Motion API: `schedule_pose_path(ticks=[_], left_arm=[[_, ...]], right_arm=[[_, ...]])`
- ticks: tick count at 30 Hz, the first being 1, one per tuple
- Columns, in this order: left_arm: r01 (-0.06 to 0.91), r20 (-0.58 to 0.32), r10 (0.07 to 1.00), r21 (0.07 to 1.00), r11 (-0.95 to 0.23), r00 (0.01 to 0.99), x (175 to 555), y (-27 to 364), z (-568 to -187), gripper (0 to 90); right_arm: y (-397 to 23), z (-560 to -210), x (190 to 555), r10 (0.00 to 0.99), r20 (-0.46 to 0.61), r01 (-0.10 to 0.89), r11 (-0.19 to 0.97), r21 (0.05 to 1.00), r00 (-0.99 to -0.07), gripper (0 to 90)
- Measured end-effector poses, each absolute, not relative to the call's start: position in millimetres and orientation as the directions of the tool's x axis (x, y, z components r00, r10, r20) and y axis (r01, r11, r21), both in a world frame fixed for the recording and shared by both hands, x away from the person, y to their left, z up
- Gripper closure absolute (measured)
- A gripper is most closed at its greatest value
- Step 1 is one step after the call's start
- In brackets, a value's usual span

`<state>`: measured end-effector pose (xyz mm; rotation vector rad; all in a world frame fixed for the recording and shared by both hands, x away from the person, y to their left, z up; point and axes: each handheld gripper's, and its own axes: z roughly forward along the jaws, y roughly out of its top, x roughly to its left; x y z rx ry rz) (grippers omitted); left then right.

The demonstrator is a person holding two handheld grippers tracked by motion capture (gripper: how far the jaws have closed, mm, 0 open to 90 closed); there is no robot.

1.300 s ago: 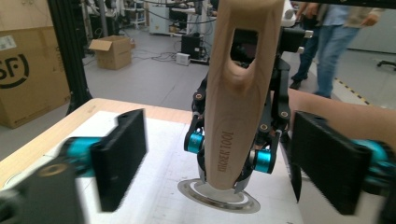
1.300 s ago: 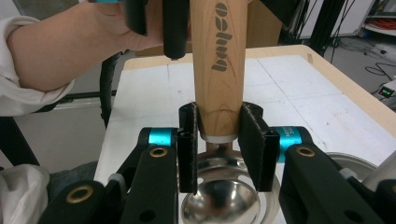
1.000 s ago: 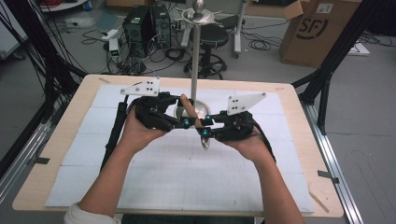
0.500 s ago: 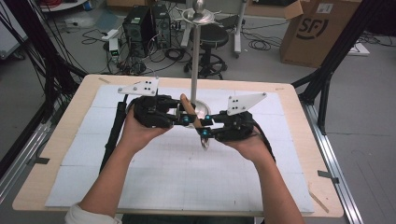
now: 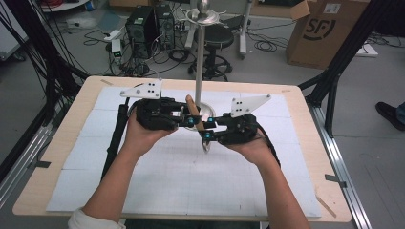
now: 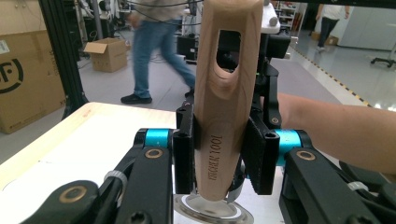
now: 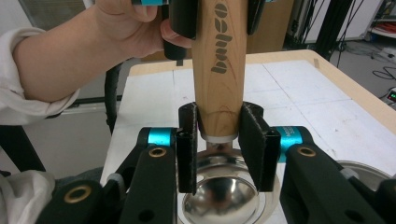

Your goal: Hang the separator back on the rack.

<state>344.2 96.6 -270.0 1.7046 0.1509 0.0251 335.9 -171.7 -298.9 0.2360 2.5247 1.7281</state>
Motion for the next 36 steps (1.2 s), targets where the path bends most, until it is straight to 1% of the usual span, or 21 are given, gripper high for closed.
schedule_pose_path(ticks=[3,5,8,17,28,36], left_arm=[[0.099,-0.083,0.120,0.987,-0.128,0.989,346,97,-271,68.1],[0.102,-0.084,0.135,0.986,-0.133,0.987,346,97,-271,68.1],[0.105,-0.084,0.147,0.984,-0.141,0.986,348,98,-271,68.1],[0.121,-0.085,0.216,0.980,-0.160,0.973,355,115,-266,68.0],[0.122,-0.071,0.281,0.978,-0.170,0.957,367,141,-252,68.0],[0.119,-0.054,0.327,0.976,-0.181,0.943,376,157,-240,67.9]], right_arm=[[-171,-299,336,0.176,0.026,0.089,0.358,0.930,-0.984,66.4],[-171,-299,336,0.180,0.021,0.087,0.365,0.927,-0.983,61.5],[-169,-301,334,0.183,0.017,0.088,0.386,0.919,-0.983,56.6],[-184,-298,330,0.228,-0.008,0.081,0.379,0.922,-0.974,50.2],[-215,-314,324,0.333,0.005,0.145,0.399,0.906,-0.943,42.1],[-233,-329,316,0.380,0.017,0.177,0.392,0.903,-0.925,40.1]])
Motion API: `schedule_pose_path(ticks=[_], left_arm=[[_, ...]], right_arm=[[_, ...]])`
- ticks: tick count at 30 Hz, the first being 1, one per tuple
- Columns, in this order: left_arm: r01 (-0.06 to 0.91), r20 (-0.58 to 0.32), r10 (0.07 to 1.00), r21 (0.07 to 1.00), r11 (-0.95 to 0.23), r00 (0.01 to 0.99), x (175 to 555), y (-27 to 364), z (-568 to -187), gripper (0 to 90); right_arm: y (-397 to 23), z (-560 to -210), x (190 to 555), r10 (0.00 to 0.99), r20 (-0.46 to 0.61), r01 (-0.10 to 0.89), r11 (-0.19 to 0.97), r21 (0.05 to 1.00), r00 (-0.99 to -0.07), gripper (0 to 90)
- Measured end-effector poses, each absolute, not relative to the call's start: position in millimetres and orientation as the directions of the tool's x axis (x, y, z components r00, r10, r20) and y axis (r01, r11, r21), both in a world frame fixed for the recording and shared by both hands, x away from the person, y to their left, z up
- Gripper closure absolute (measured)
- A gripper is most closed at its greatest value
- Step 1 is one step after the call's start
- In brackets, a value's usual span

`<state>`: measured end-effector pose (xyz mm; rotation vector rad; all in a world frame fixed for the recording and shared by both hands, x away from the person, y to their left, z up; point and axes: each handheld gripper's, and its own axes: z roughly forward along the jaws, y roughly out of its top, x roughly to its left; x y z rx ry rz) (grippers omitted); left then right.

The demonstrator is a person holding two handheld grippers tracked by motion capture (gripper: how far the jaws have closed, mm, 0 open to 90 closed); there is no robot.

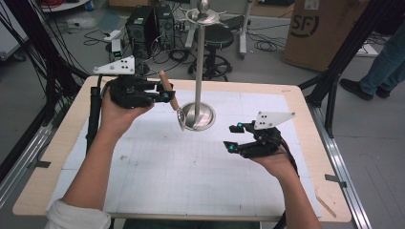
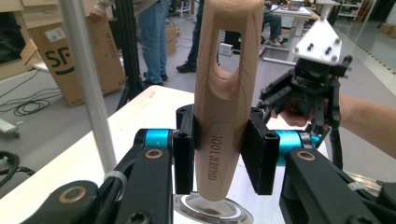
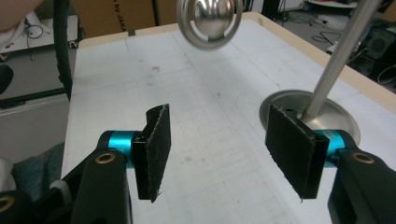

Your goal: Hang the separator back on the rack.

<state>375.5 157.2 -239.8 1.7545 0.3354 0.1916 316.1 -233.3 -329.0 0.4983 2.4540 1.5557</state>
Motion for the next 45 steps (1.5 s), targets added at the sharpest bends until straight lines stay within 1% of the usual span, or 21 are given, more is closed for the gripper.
schedule_pose_path(ticks=[4,10,16,22,27,37,45], left_arm=[[0.121,-0.053,0.341,0.976,-0.180,0.939,379,162,-235,67.9],[0.122,-0.038,0.360,0.969,-0.215,0.932,388,169,-229,67.9],[0.129,-0.041,0.380,0.969,-0.210,0.924,395,177,-221,67.9],[0.125,-0.042,0.385,0.973,-0.192,0.922,402,183,-210,67.9],[0.120,-0.030,0.391,0.971,-0.208,0.920,412,183,-200,67.9],[0.126,-0.025,0.395,0.965,-0.232,0.918,444,173,-178,67.9],[0.131,-0.016,0.400,0.956,-0.262,0.916,462,165,-168,67.9]], right_arm=[[-240,-340,314,0.404,0.025,0.199,0.394,0.898,-0.915,38.9],[-247,-354,312,0.430,0.051,0.233,0.381,0.895,-0.901,37.4],[-251,-366,311,0.444,0.059,0.252,0.390,0.886,-0.894,35.6],[-247,-366,311,0.436,0.054,0.244,0.392,0.887,-0.898,35.4],[-247,-366,311,0.436,0.058,0.248,0.394,0.885,-0.898,35.1],[-250,-367,313,0.433,0.065,0.251,0.389,0.886,-0.899,34.9],[-251,-367,313,0.435,0.068,0.253,0.384,0.888,-0.898,34.7]])
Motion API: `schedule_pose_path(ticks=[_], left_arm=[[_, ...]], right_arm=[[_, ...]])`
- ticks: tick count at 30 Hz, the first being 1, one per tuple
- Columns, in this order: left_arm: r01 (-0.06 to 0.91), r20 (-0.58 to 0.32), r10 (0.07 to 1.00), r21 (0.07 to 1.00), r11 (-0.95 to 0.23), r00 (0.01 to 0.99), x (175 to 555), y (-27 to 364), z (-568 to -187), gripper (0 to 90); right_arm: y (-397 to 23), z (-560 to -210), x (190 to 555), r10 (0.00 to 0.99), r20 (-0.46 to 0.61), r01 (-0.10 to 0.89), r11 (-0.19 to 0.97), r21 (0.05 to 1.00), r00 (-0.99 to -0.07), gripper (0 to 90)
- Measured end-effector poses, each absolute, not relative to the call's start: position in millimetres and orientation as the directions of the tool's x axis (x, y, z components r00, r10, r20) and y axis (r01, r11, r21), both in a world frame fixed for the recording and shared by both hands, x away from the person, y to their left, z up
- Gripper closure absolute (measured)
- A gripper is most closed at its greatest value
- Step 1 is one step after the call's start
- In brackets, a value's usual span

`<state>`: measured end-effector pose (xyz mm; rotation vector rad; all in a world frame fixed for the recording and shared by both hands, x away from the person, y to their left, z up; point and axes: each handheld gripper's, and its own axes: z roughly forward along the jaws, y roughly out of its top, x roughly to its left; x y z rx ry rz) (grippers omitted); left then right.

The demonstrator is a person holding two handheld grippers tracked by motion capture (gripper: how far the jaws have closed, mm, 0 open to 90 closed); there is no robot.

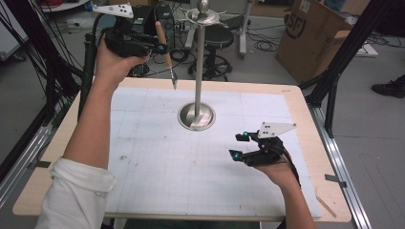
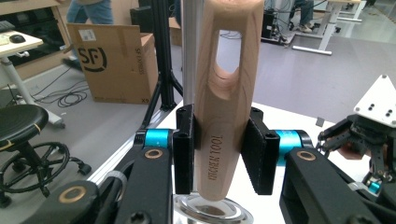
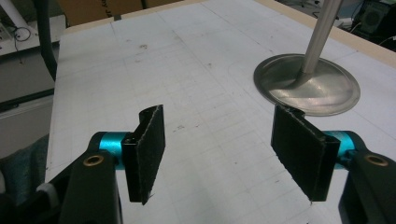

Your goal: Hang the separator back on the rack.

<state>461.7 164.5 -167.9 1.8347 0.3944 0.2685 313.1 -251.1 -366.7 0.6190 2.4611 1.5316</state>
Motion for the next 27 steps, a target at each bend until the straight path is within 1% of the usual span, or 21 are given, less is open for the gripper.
schedule_pose_path(ticks=[7,13,21,27], left_arm=[[0.131,0.000,0.404,0.946,-0.298,0.915,474,152,-156,67.9],[0.147,-0.002,0.421,0.938,-0.313,0.907,484,143,-154,67.9],[0.144,0.018,0.431,0.930,-0.340,0.902,485,136,-150,67.9],[0.135,0.020,0.425,0.933,-0.333,0.905,480,133,-147,67.9]], right_arm=[[-252,-366,313,0.437,0.068,0.253,0.383,0.888,-0.897,34.5],[-254,-366,313,0.436,0.071,0.252,0.374,0.893,-0.897,34.5],[-258,-365,313,0.440,0.072,0.251,0.364,0.897,-0.895,34.6],[-257,-365,313,0.437,0.076,0.254,0.366,0.895,-0.896,34.5]])
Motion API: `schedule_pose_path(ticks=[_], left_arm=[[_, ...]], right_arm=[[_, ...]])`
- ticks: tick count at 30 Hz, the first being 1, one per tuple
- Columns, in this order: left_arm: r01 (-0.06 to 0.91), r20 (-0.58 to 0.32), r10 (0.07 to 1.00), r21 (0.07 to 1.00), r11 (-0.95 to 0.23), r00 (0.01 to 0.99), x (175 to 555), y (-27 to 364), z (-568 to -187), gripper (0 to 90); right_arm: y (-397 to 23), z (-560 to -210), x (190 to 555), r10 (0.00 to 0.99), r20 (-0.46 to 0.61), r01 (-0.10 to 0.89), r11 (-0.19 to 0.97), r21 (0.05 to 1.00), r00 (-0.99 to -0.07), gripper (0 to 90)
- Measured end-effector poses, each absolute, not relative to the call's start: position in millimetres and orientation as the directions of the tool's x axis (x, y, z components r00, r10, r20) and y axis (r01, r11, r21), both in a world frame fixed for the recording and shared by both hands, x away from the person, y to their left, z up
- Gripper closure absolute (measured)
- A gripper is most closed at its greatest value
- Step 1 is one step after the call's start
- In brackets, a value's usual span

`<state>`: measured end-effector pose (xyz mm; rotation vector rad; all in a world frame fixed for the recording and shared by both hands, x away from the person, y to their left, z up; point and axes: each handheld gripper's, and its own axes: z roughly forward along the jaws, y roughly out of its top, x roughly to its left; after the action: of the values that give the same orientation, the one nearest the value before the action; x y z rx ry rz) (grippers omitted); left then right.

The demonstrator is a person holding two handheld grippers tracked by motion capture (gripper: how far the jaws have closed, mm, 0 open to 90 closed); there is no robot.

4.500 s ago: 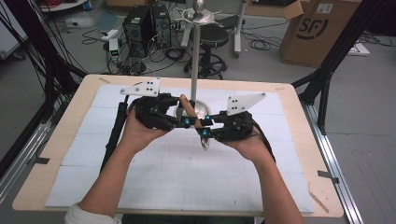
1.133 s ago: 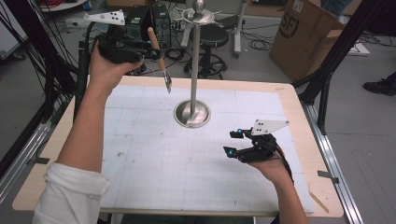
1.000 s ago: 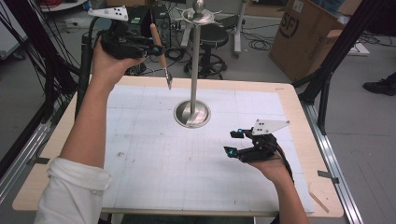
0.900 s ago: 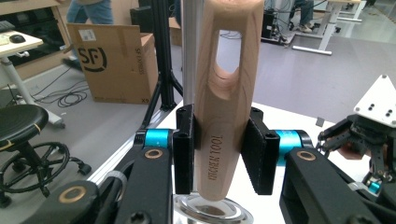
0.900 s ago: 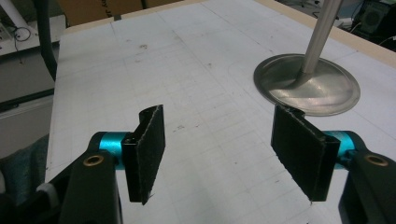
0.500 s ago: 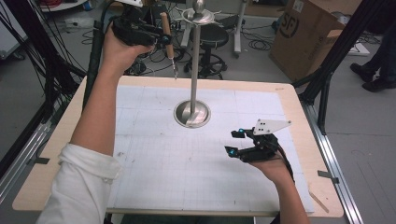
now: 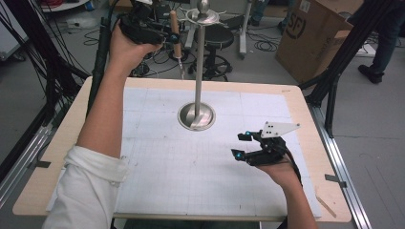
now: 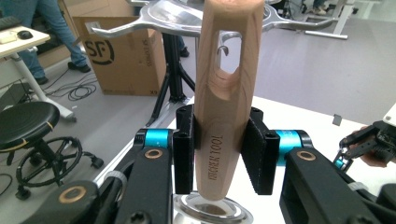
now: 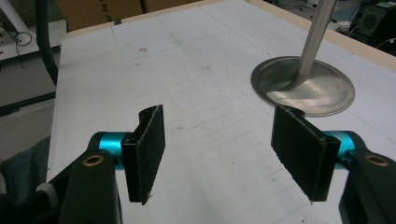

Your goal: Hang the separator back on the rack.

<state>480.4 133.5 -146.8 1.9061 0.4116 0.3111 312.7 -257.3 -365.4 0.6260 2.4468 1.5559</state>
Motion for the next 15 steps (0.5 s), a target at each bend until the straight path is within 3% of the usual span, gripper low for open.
schedule_pose_path(ticks=[15], left_arm=[[0.154,0.023,0.442,0.920,-0.361,0.897,485,118,-149,67.8]], right_arm=[[-257,-365,312,0.436,0.075,0.252,0.365,0.896,-0.897,34.6]])
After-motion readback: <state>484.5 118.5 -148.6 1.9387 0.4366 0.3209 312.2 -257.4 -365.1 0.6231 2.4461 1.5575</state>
